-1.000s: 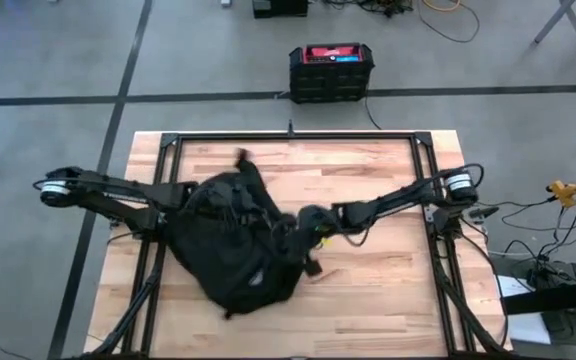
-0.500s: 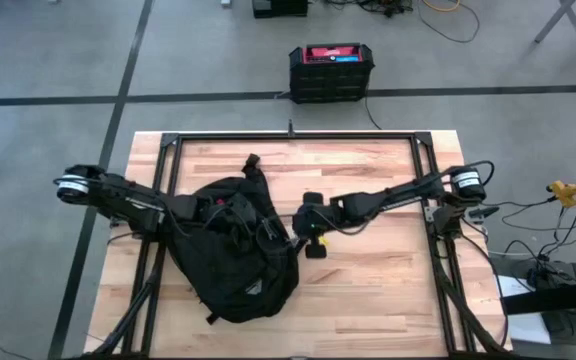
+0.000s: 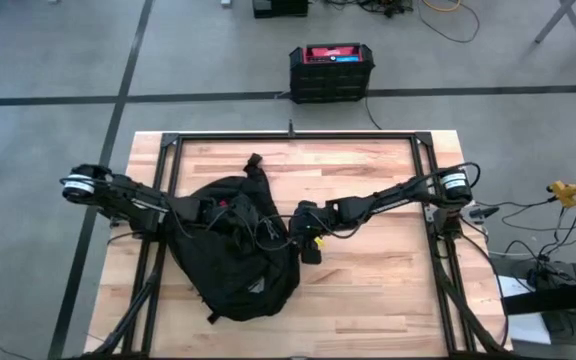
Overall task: Unpack backpack
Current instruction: Close the black backpack
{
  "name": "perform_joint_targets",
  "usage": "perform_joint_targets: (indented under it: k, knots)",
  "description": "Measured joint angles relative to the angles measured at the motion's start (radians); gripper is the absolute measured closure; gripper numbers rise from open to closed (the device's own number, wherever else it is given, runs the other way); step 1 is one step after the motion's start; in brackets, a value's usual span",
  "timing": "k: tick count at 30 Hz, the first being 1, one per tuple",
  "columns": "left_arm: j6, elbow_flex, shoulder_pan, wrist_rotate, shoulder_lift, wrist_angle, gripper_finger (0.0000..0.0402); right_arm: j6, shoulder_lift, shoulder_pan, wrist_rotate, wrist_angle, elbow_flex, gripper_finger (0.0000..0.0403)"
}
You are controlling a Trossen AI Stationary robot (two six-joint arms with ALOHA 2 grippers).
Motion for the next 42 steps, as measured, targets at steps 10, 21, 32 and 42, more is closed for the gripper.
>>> perform_joint_targets:
  k: [10, 21, 32, 42]
  knots:
    - [0.027, 0.0, 0.005, 0.003, -0.003, -0.007, 0.0323, 0.036, 0.088, 0.0, -0.083, 0.075, 0.002, 0.0305]
    - [0.007, 0.0, 0.097, -0.012, -0.011, -0.031, 0.0323, 0.002, -0.016, 0.021, -0.064, -0.053, -0.002, 0.0402]
    - [-0.06, 0.0, 0.209, 0.005, -0.01, -0.008, 0.0323, -0.01, -0.077, 0.071, -0.095, -0.051, -0.002, 0.0402]
    - [-0.061, -0.002, 0.282, -0.005, -0.013, 0.039, 0.0323, 0.011, -0.075, 0.093, -0.118, -0.019, -0.002, 0.0403]
